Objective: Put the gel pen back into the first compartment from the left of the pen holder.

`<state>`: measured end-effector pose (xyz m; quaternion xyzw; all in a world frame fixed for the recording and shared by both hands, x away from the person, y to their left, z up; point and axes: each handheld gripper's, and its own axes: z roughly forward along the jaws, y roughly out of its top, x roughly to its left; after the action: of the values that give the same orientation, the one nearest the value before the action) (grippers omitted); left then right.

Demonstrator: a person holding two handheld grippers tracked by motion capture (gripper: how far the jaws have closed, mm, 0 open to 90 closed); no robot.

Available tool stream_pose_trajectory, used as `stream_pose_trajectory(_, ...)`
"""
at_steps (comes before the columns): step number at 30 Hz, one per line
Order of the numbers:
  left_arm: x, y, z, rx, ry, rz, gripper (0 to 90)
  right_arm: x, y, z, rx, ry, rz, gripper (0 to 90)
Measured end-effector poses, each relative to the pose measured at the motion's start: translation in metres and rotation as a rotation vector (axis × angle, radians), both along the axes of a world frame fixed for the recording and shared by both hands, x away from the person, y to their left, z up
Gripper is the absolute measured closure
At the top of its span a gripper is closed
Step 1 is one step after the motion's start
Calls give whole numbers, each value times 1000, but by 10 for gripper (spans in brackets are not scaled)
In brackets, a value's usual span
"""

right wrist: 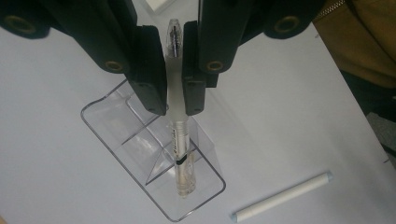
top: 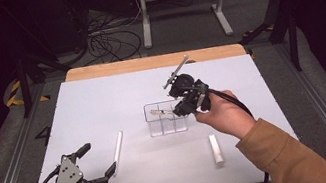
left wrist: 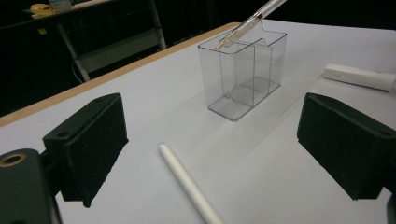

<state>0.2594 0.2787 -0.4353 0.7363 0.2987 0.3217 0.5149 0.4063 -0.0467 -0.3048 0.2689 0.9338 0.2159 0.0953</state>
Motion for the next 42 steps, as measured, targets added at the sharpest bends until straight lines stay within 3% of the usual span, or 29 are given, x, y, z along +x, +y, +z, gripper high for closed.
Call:
stream_pose_trajectory(15, 0, 0, 0, -4, 2, -1, 90, 6, 14, -2, -46, 6, 14, 808)
stream_pose_trajectory(28, 0, 0, -1, -6, 2, -1, 90, 8, 19, -4, -34, 5, 17, 790)
stream_pose_trajectory(30, 0, 0, -1, -6, 2, -1, 89, 7, 17, -3, -3, -7, 24, 628)
stream_pose_trajectory(33, 0, 0, 0, -5, 1, -1, 90, 6, 14, 0, 30, -7, 21, 499)
stream_pose_trajectory(39, 0, 0, 0, -5, 2, 0, 89, 0, 6, 3, 82, -51, 41, 325)
stream_pose_trajectory(42, 0, 0, 0, -6, 1, 2, 89, -4, 0, 4, 105, -51, 47, 296)
